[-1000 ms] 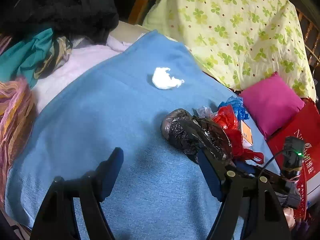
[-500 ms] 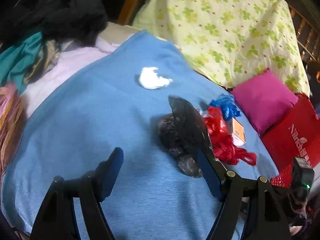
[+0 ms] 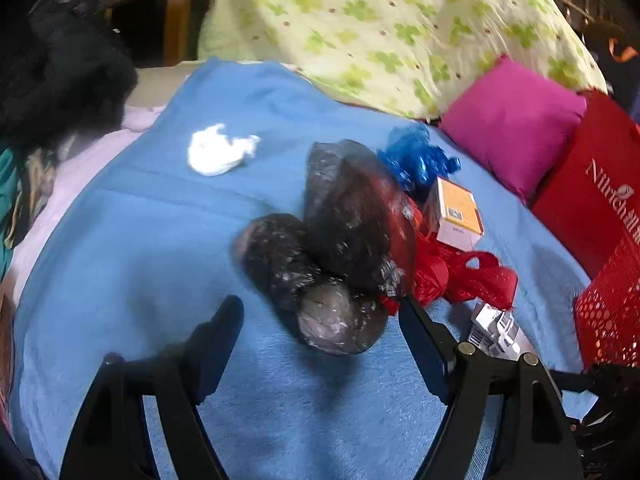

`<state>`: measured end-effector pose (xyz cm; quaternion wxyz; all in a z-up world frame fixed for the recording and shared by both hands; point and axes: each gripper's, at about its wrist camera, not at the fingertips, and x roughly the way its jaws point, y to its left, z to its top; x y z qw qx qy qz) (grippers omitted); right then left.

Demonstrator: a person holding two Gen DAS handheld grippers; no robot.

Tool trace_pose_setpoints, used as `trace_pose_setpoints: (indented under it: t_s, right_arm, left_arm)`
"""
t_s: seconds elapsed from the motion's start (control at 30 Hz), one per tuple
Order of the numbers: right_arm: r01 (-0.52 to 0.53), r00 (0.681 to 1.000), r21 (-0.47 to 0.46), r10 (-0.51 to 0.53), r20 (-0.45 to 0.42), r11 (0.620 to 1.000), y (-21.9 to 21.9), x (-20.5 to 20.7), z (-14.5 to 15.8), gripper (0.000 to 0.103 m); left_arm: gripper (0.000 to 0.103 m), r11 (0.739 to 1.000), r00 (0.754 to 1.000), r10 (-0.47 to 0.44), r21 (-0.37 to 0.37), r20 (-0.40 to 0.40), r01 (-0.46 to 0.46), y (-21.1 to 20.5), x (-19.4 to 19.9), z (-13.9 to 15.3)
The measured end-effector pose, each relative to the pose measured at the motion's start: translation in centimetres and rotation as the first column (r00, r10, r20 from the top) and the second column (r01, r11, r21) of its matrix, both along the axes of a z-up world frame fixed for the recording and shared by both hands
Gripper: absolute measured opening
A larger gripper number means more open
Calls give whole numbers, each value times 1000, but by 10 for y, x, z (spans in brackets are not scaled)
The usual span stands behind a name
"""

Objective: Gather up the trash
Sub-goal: 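Grasp the black plastic bag with the left tool while the right tool grasps the white medicine box, then drop the black bag and white box into the red basket with both tools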

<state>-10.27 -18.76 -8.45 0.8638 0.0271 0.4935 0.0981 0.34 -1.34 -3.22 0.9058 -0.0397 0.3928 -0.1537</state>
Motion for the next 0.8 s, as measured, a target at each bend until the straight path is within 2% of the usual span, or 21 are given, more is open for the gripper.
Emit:
trace_pose_setpoints:
  t_s: [0.07,0.13,0.2,0.33,0.37,0.43,0.5,0.53,0.57,0.63,0.8]
  right_arm:
    - [10,1000,24,-10,-5,1000,5,6,0,65]
    - [23,1000,41,-23,-6,999,12,12,0,65]
    - [28,1000,49,-28,4,998,15,12,2,65]
    - [61,998,55,-61,4,997,21,28,-8,64]
    - [72,997,51,-71,-17,996,21,31,-13,56]
    - [81,997,20,-81,-12,997,24,33,-14,51]
    - [69,998,26,-69,0,997,26,31,-11,48]
    - [67,998,26,-67,1,997,27,30,-11,48]
    - [63,998,24,-63,1,998,27,29,-10,47]
    - [52,999,38,-53,8,998,26,25,-7,47]
    - [18,994,81,-26,109,997,24,6,20,47]
  left_arm:
    - [80,1000,1000,-9,-23,-9,9,0,2,0]
    - [81,996,1000,-15,-91,-5,14,5,2,4]
    - [86,989,1000,-13,-144,-8,12,9,2,5]
    - [87,989,998,-1,-145,-70,-9,8,13,-5]
    - [87,990,996,8,-143,-84,-20,8,15,-8]
    - [86,989,993,36,-136,-109,-50,10,19,-14]
    - [71,989,991,44,-131,-127,-61,13,22,-19]
    - [55,989,989,41,-133,-140,-60,14,23,-21]
    - [45,988,988,38,-139,-148,-59,16,23,-23]
    - [33,987,989,35,-151,-142,-57,19,21,-23]
    - [27,985,995,50,-162,-84,-64,30,4,-12]
